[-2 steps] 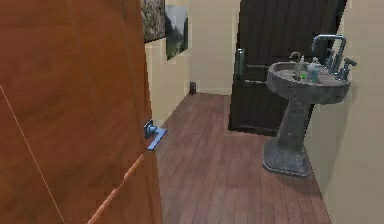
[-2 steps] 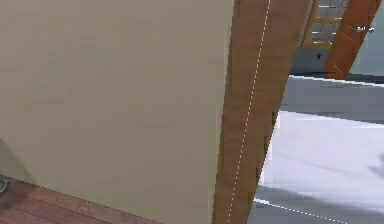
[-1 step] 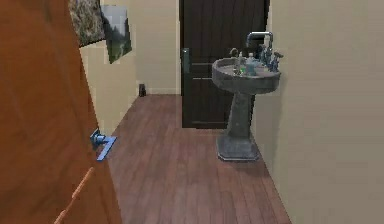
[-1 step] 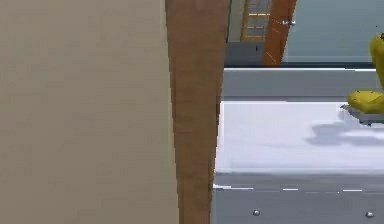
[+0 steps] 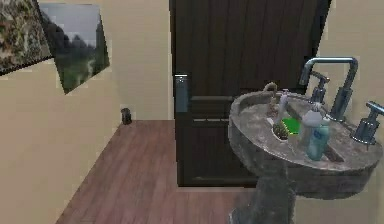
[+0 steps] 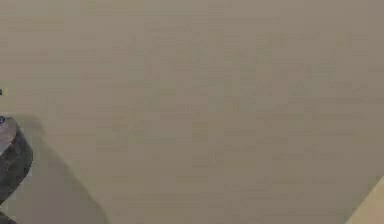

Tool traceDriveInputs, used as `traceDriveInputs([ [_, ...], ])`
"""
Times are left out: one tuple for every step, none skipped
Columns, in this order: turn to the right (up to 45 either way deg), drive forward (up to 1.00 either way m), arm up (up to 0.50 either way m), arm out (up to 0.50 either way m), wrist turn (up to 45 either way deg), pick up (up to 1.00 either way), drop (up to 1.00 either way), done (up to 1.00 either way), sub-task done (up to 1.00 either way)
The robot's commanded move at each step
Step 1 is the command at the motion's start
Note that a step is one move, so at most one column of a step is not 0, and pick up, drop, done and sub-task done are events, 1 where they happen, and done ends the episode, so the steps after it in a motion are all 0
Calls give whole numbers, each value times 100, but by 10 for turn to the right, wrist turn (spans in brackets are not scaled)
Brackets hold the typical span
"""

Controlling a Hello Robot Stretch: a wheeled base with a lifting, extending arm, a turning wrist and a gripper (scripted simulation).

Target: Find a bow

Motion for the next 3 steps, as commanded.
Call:
traceDriveInputs([
  [210,0,0,0,0,0,0,0,0],
  [0,5,0,0,0,0,0,0,0],
  [-420,0,0,0,0,0,0,0,0],
])
